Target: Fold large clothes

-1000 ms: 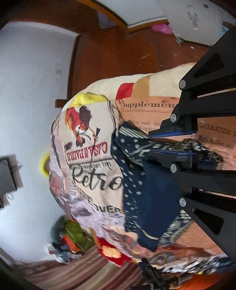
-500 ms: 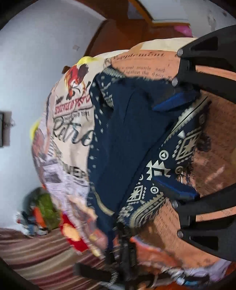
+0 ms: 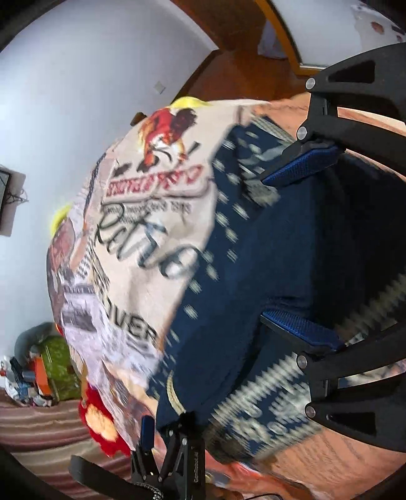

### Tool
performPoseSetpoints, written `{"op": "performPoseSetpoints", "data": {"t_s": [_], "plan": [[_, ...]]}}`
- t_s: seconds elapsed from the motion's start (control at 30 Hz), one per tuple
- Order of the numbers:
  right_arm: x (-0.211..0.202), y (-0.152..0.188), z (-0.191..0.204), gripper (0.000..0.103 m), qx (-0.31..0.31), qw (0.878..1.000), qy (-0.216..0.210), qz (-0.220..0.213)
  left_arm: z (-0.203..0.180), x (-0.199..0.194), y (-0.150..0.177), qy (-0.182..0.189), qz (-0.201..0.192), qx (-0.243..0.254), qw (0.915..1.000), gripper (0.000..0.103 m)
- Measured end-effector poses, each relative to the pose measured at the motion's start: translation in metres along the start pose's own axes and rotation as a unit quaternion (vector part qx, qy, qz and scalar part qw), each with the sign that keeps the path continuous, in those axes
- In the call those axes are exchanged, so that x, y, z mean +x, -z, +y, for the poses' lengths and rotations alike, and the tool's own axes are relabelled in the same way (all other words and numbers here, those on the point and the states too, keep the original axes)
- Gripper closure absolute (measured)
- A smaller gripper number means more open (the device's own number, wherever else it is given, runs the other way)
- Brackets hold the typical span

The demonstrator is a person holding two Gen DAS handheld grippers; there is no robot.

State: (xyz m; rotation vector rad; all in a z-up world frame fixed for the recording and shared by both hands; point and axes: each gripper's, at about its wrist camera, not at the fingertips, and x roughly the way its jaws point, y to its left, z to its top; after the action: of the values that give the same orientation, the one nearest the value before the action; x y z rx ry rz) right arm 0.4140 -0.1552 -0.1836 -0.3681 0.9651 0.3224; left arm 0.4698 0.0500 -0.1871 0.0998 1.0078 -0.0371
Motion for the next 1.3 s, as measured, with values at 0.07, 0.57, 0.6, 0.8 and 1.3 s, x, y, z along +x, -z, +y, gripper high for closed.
{"op": "performPoseSetpoints", "data": {"t_s": [0.07, 0.57, 0.6, 0.8, 1.3], "plan": [[0.004, -0.014, -0.014, 0.024, 0.015, 1.0, 0.012, -0.005, 0.014, 0.004, -0.013, -0.019, -0.005, -0.016, 0.9997, 0.037], [-0.041, -0.046, -0.075, 0.024, 0.121, 0.991, 0.021, -0.059, 0.103, -0.058, -0.012, -0.03, -0.051, -0.138, 0.9887, 0.036], [-0.046, -0.044, -0.069, 0.024, 0.119, 0.991, 0.012, -0.061, 0.103, -0.061, -0.005, -0.024, -0.049, -0.139, 0.9888, 0.036], [-0.062, -0.03, -0.028, 0.023, 0.089, 0.994, -0.019, -0.068, 0.093, -0.067, 0.047, 0.039, -0.012, -0.162, 0.986, 0.035], [-0.031, 0.009, 0.092, 0.021, -0.026, 0.998, -0.065, 0.006, 0.082, -0.037, 0.175, 0.201, 0.109, -0.329, 0.9162, 0.034]]}}
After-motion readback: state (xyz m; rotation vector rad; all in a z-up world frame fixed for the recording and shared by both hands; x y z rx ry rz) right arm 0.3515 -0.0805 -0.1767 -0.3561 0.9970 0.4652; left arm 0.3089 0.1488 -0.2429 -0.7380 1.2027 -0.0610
